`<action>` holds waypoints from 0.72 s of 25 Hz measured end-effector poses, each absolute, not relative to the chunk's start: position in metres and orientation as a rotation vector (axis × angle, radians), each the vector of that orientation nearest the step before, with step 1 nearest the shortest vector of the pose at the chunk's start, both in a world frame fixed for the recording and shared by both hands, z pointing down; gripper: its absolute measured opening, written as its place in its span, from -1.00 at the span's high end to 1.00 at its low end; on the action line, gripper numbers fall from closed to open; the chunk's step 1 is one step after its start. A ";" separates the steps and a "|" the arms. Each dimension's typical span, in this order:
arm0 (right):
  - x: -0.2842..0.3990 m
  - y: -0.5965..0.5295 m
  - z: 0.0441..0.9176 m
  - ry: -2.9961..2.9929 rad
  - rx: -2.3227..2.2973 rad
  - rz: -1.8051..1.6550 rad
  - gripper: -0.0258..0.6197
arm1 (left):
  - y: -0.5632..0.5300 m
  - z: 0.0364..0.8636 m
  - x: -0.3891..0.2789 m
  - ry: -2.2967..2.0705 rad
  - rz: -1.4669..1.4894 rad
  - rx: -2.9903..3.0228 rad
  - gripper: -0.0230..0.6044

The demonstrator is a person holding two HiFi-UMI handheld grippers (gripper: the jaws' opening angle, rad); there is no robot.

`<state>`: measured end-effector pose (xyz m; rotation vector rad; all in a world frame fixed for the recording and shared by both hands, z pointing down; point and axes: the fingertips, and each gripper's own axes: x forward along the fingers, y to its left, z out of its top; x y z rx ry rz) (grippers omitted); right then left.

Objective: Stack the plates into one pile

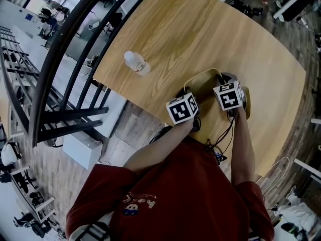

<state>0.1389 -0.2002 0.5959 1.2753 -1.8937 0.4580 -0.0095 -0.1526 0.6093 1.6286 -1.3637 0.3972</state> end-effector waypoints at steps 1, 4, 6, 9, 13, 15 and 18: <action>0.140 -0.198 0.592 -1.894 1.300 0.462 0.78 | -0.153 0.607 -0.009 -1.360 0.401 1.654 0.75; 0.147 -0.189 0.580 -1.889 1.384 0.486 0.79 | -0.156 0.597 -0.005 -1.348 0.421 1.750 0.77; 0.154 -0.184 0.572 -1.881 1.451 0.490 0.80 | -0.160 0.589 -0.001 -1.337 0.438 1.822 0.77; 0.164 -0.173 0.557 -1.861 1.549 0.504 0.80 | -0.165 0.573 0.005 -1.316 0.458 1.927 0.78; 0.176 -0.155 0.539 -1.834 1.700 0.538 0.82 | -0.167 0.551 0.018 -1.279 0.488 2.080 0.79; 0.183 -0.146 0.531 -1.819 1.766 0.560 0.82 | -0.168 0.540 0.026 -1.251 0.507 2.156 0.80; 0.199 -0.130 0.523 -1.781 1.871 0.597 0.82 | -0.167 0.528 0.046 -1.181 0.557 2.284 0.80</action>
